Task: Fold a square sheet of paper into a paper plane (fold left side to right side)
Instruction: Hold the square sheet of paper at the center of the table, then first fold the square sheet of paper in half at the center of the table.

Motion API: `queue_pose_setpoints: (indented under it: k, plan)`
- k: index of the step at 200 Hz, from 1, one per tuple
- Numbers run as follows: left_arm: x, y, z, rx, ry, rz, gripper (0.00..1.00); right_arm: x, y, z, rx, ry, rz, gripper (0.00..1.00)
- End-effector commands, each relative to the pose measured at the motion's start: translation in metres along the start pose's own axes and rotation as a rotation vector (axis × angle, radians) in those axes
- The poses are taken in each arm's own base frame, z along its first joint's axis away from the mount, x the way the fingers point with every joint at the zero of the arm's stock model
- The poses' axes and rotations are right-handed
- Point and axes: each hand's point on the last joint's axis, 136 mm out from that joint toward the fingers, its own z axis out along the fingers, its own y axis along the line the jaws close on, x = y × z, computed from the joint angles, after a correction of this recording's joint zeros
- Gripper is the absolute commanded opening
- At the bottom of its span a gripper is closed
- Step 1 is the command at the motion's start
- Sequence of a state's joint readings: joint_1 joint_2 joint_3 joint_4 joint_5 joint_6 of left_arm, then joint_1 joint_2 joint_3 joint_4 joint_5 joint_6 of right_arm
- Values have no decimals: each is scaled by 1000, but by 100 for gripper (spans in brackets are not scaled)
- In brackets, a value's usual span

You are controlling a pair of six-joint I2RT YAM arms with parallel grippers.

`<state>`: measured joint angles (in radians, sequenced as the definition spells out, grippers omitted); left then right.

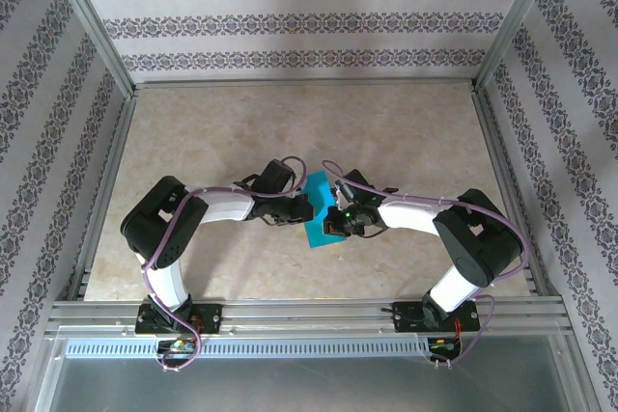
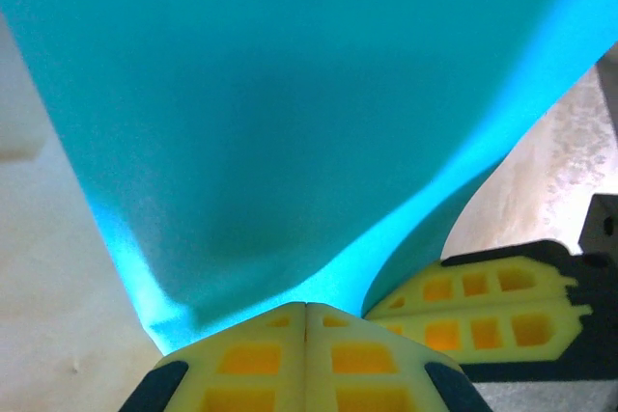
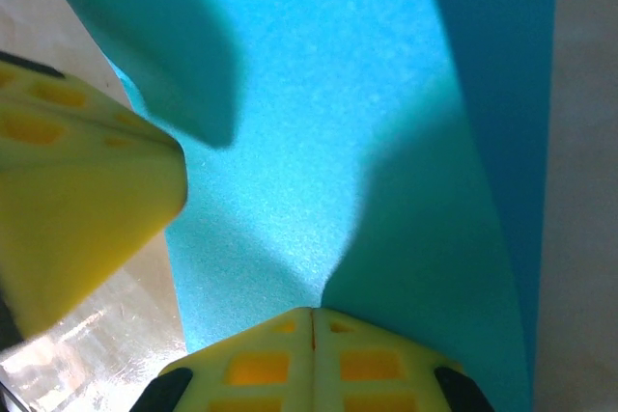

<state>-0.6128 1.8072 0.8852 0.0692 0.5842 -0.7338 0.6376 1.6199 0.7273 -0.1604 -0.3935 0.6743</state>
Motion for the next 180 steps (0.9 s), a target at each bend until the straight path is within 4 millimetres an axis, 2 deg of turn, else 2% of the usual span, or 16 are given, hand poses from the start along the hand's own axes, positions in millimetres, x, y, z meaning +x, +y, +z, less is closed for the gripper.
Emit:
queue_pose_setpoints:
  k: [1, 61, 180]
  plan:
    - [-16, -2, 2, 21, -28, 23, 5, 25, -41, 10, 169, 79, 18, 0]
    - [-34, -2, 3, 66, -62, 28, 3, 28, -50, 13, 200, 89, 18, 0]
    - [-44, 29, 8, -20, -94, 5, 2, 34, -62, 13, 253, 113, 8, 0]
